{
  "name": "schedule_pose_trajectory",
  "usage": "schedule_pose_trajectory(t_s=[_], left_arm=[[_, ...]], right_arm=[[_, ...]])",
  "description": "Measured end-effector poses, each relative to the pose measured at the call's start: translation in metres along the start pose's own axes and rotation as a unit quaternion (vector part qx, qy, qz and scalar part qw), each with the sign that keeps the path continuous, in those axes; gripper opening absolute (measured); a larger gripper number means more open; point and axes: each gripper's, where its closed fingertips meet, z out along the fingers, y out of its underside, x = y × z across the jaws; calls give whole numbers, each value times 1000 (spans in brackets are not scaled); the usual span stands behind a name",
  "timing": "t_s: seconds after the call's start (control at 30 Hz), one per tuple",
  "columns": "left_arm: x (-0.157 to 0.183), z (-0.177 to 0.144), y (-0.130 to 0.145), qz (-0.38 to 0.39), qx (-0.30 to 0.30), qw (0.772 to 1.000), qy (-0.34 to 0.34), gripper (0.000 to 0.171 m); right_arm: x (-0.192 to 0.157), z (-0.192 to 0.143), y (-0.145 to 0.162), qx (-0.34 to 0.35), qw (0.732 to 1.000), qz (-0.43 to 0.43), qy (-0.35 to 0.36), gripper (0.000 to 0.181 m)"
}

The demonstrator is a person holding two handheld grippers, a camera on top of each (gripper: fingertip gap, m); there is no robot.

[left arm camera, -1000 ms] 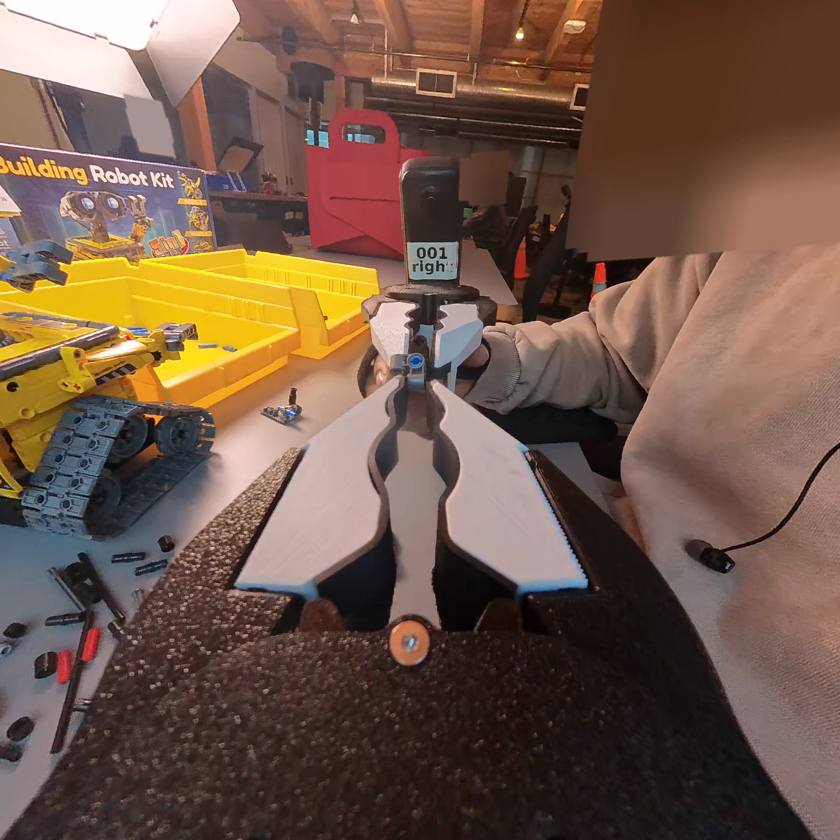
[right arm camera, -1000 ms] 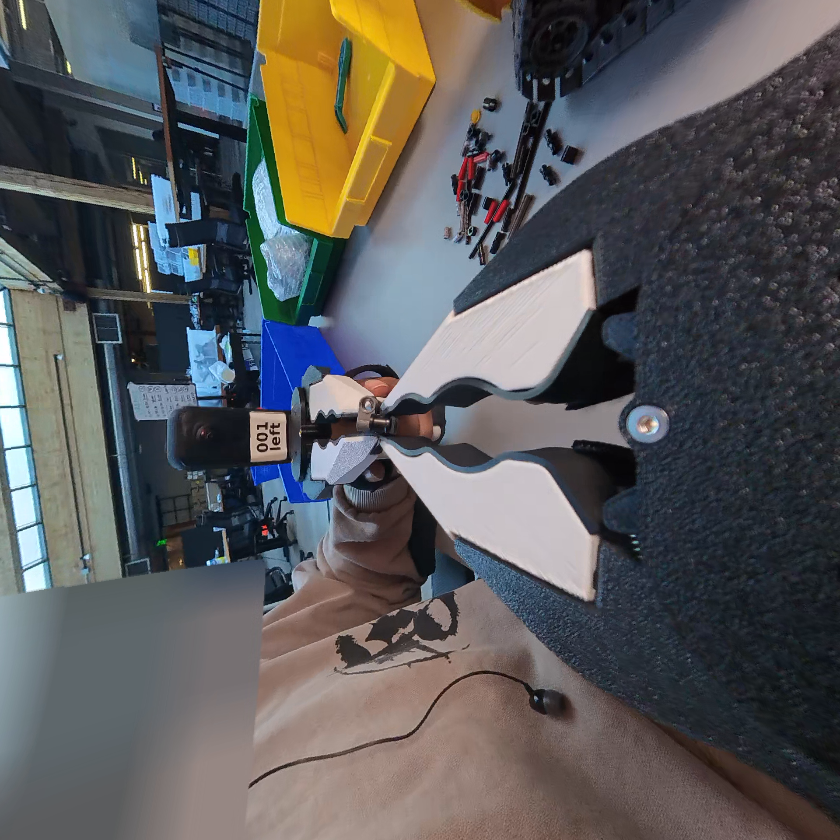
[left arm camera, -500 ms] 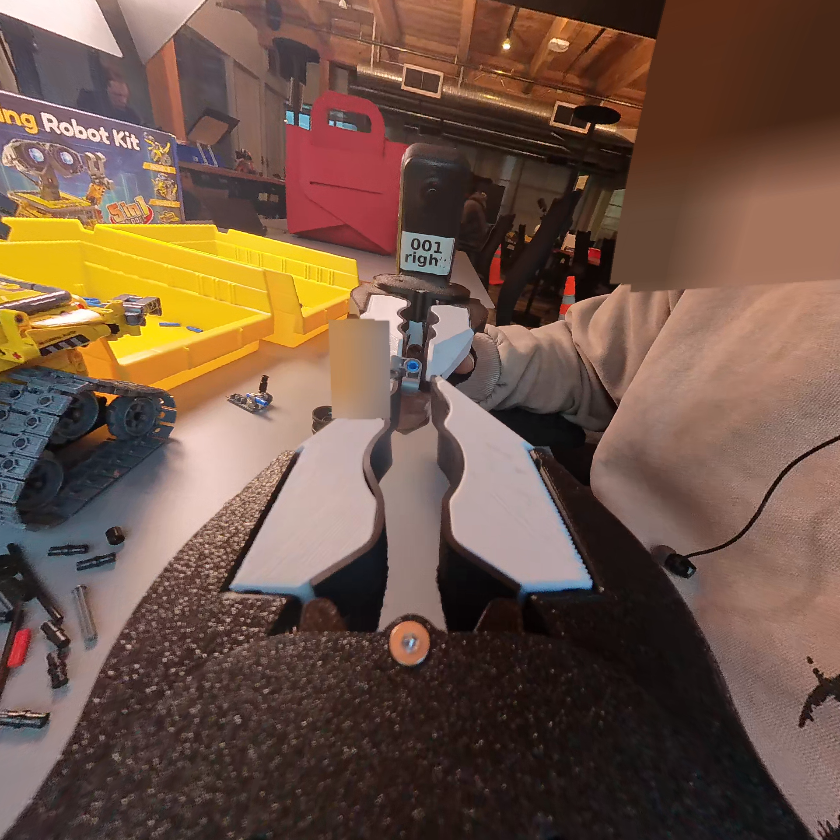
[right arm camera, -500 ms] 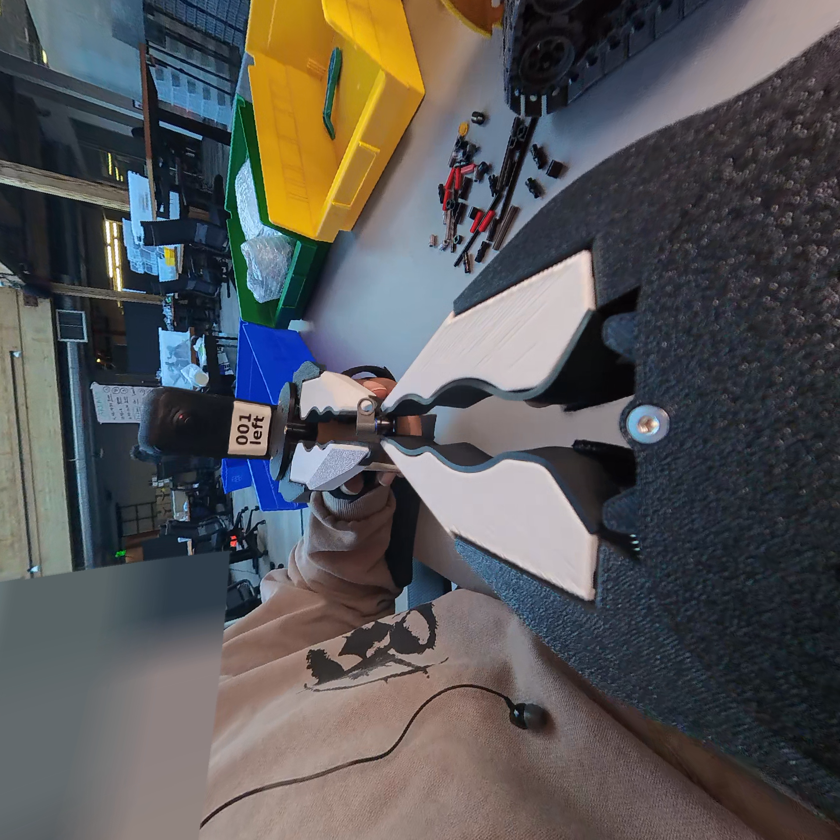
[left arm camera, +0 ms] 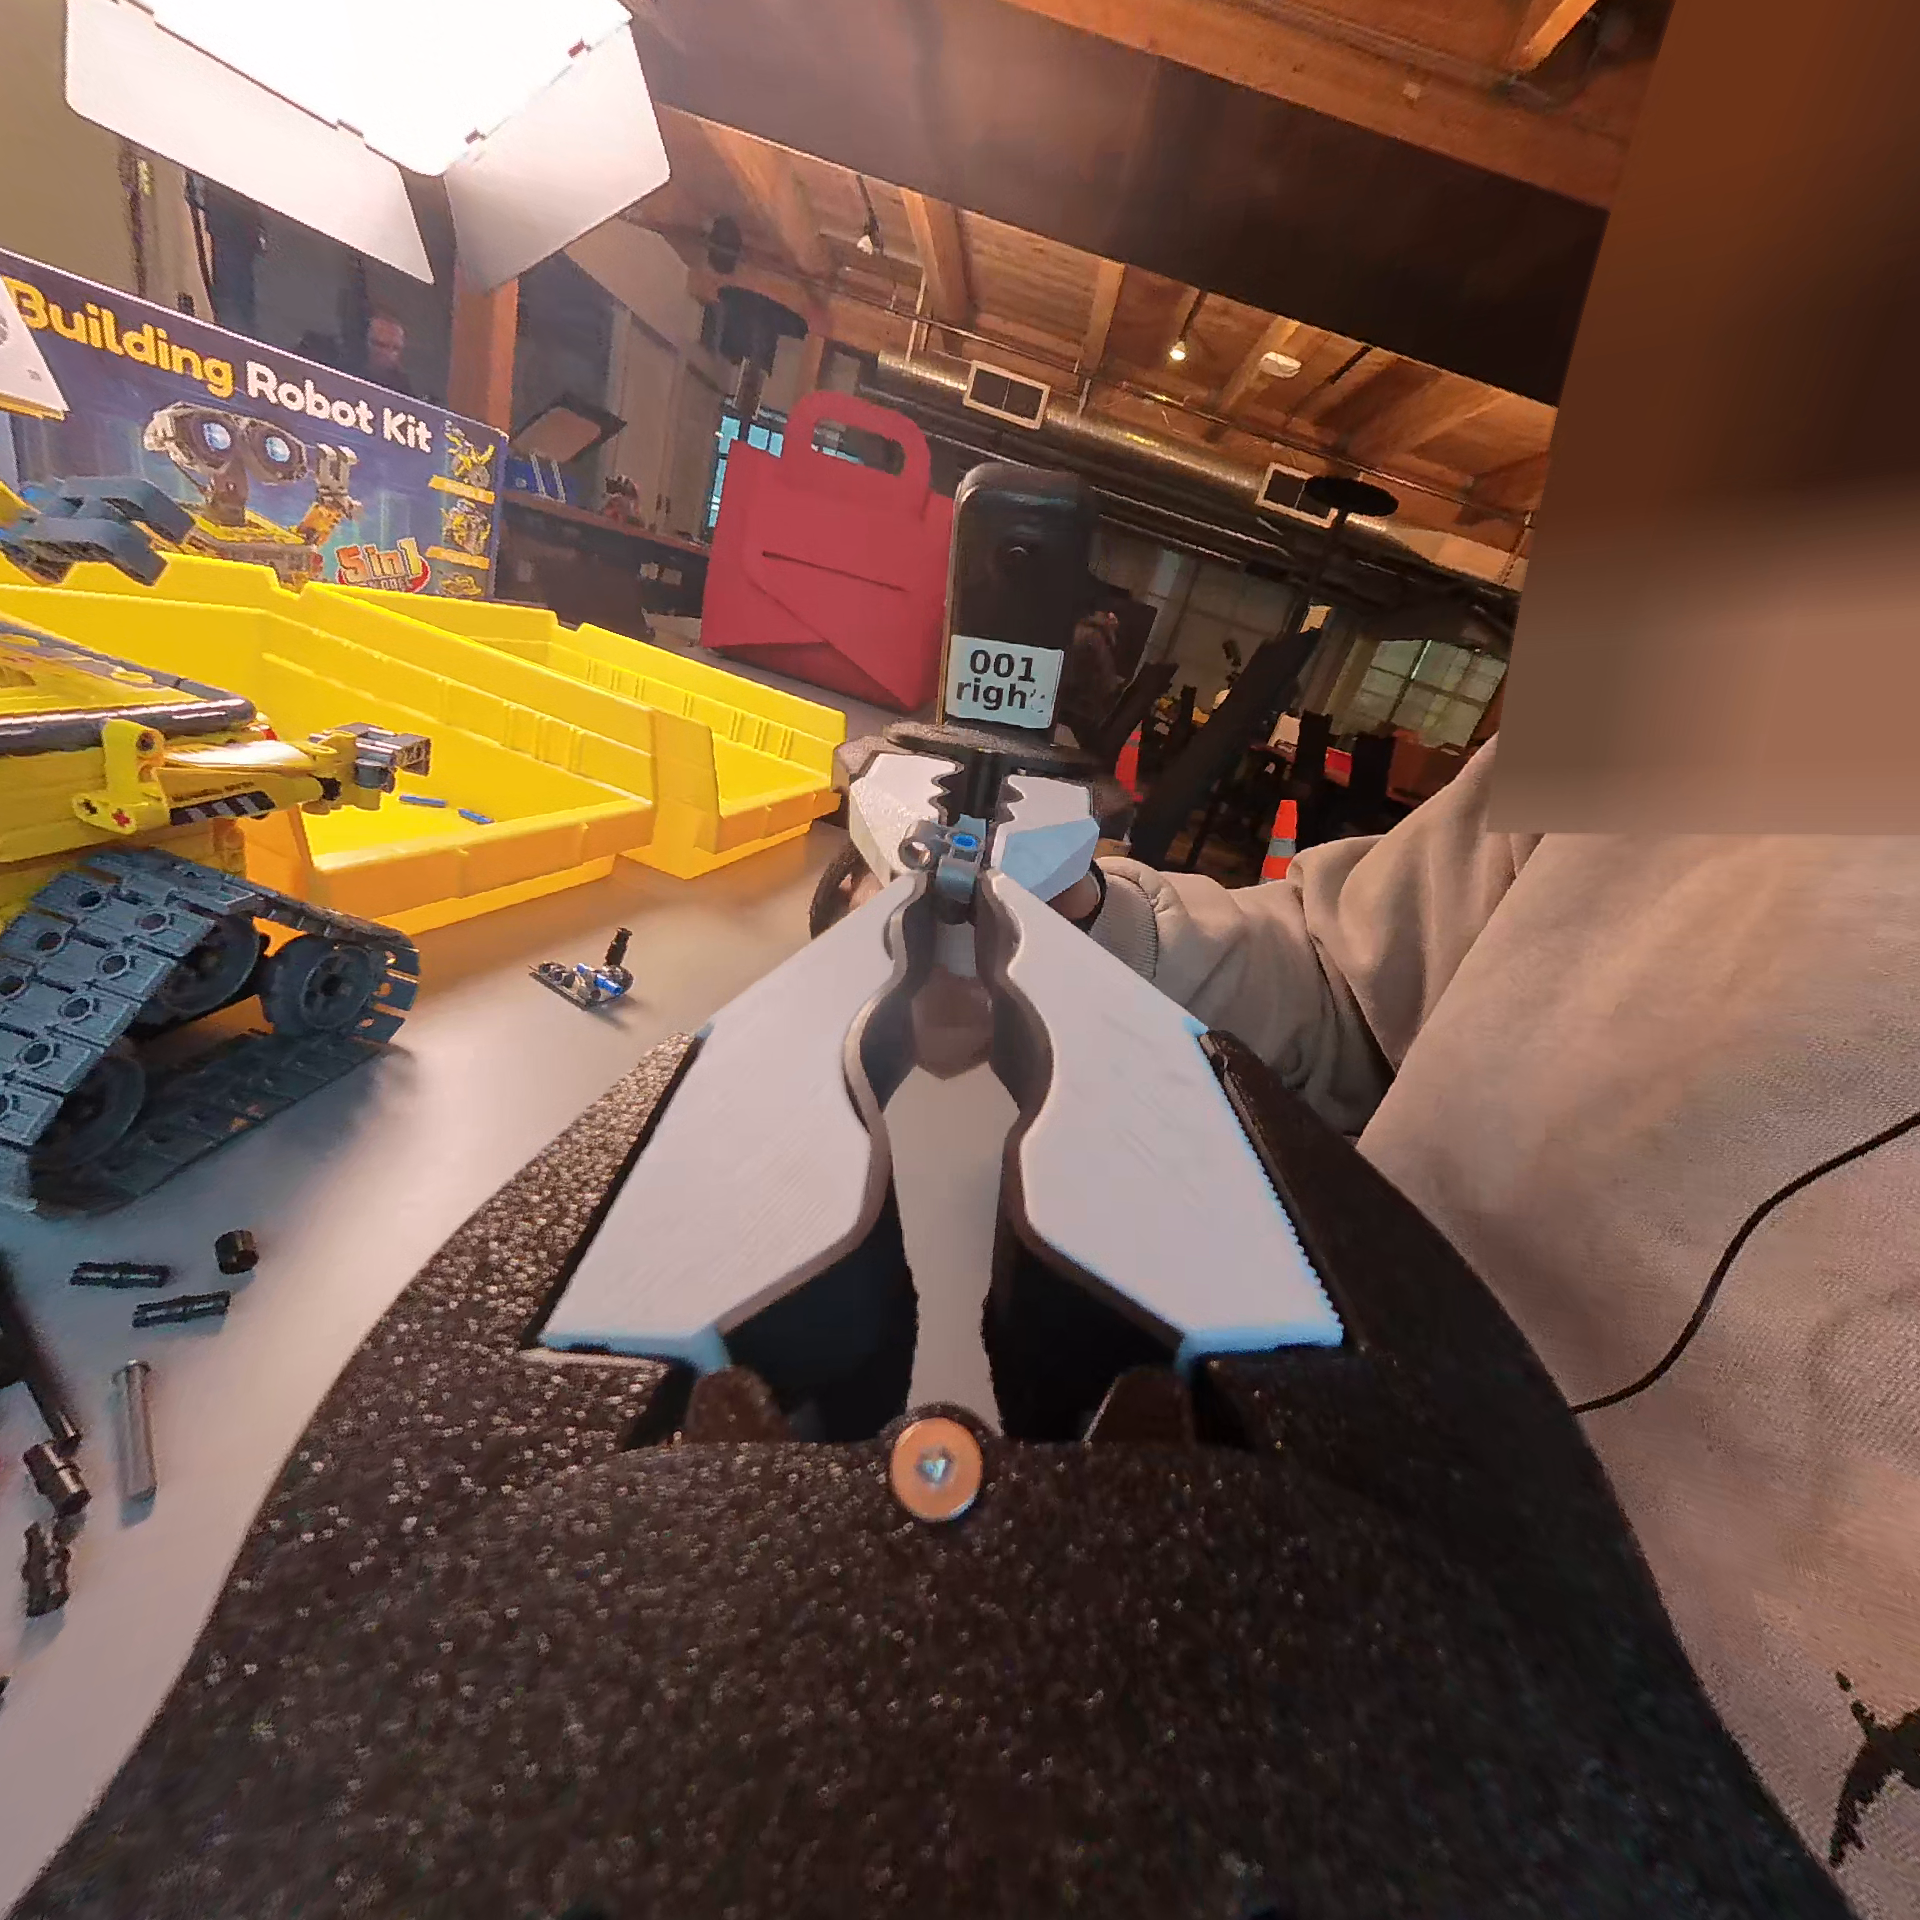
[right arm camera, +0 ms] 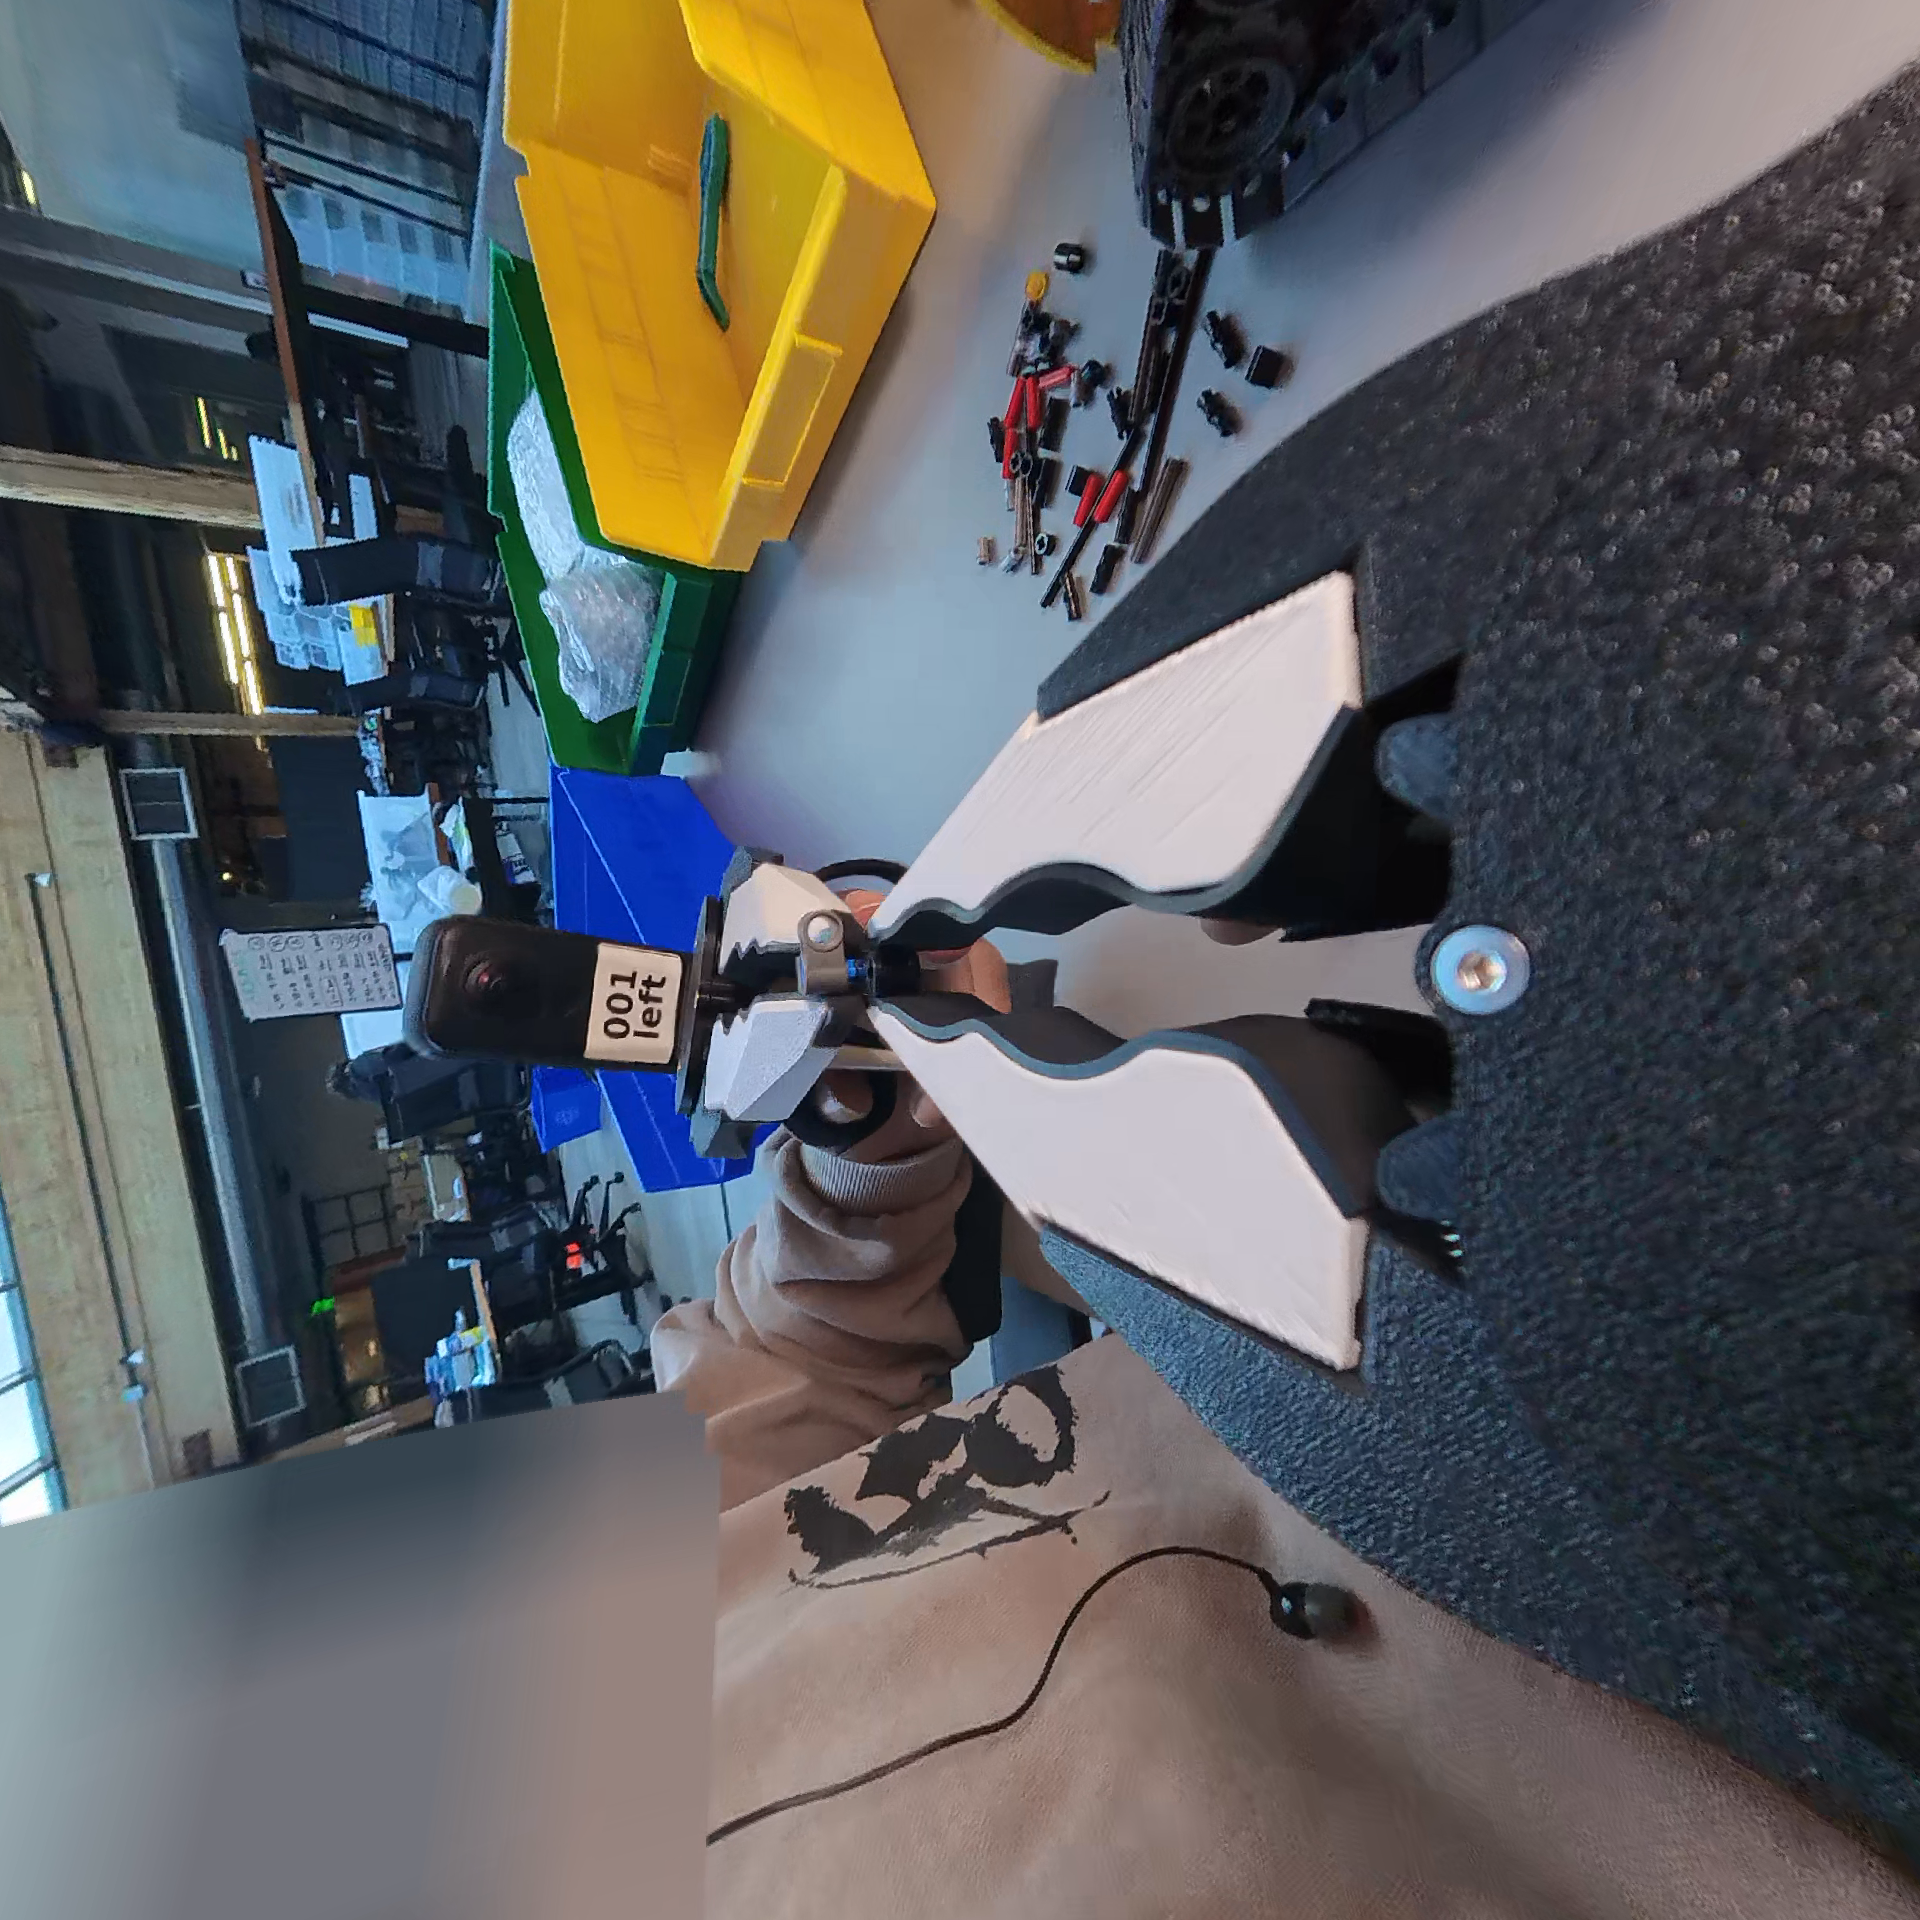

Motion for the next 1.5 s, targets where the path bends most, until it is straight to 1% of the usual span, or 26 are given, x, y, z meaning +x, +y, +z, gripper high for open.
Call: schedule_pose_trajectory(t_s=[0.03, 0.07, 0.1, 0.13, 0.17, 0.2, 0.23, 0.27, 0.3, 0.33, 0.4, 0.5, 0.57, 0.63, 0.7, 0.8, 0.87, 0.93, 1.0, 1.07, 1.13, 1.2, 1.3, 1.37, 1.43, 1.5], left_arm=[[-1, -2, -5, -1, 14, 1000, 0, 5], [-2, -9, -25, -12, 68, 998, 1, 5], [-5, -24, -58, -34, 136, 990, 3, 5], [-7, -37, -79, -11, 161, 987, -4, 5], [-7, -40, -80, 35, 139, 989, -26, 5], [-10, -41, -72, 52, 113, 991, -43, 6], [-17, -41, -61, 47, 88, 993, -59, 6], [-28, -42, -48, 42, 62, 994, -82, 7], [-38, -43, -40, 40, 44, 993, -99, 7], [-41, -42, -39, 31, 39, 994, -97, 7], [-44, -40, -38, 18, 38, 995, -87, 7], [-47, -35, -26, -4, 21, 996, -86, 7], [-53, -33, -15, -9, -6, 995, -101, 7], [-63, -33, -1, 2, -49, 991, -126, 7], [-73, -34, 13, 17, -92, 983, -155, 8], [-75, -35, 12, -14, -82, 985, -152, 8], [-80, -37, 11, -23, -76, 984, -160, 8], [-85, -39, 12, -21, -77, 981, -174, 8], [-88, -40, 15, -18, -81, 980, -183, 8], [-88, -39, 18, -16, -86, 979, -185, 8], [-87, -38, 21, -10, -95, 978, -184, 8], [-87, -38, 24, 4, -107, 976, -188, 8], [-88, -39, 26, 22, -118, 973, -195, 8], [-89, -39, 27, 19, -118, 973, -196, 8], [-90, -40, 28, 13, -117, 973, -196, 8], [-90, -40, 29, 10, -118, 973, -196, 8]], right_arm=[[1, 1, 0, 2, 1000, 6, -3, 5], [1, 2, 7, -17, 1000, 7, -5, 4], [6, 3, 45, -105, 994, -22, 7, 5], [10, 3, 74, -138, 990, -21, 16, 5], [10, 3, 70, -102, 994, 25, 18, 5], [17, -1, 43, -47, 998, 26, 31, 5], [24, -5, 17, -6, 999, 16, 39, 5], [26, -6, 2, 10, 999, 9, 31, 5], [28, -5, 0, -3, 1000, -6, 29, 5], [28, -3, 5, -17, 999, -27, 29, 6], [23, -1, 13, -14, 1000, -13, 18, 6], [17, -1, 26, -23, 1000, -12, 18, 6], [17, -3, 28, -26, 999, -22, 23, 6], [20, -5, 25, -23, 999, -27, 33, 6], [28, -9, 24, -24, 998, -35, 54, 6], [57, -24, 20, -46, 989, -50, 131, 6], [96, -49, 13, -76, 970, -57, 223, 6], [143, -88, 0, -116, 934, -67, 330, 6], [187, -131, -3, -192, 893, -59, 403, 5], [231, -171, 2, -288, 845, -53, 448, 5], [274, -207, 11, -383, 786, -47, 484, 6], [312, -233, 25, -445, 737, -22, 508, 6], [353, -248, 43, -468, 694, 3, 547, 6], [370, -256, 49, -462, 671, 13, 580, 7], [380, -260, 45, -422, 665, 16, 616, 21], [380, -259, 31, -367, 673, 3, 642, 32]])
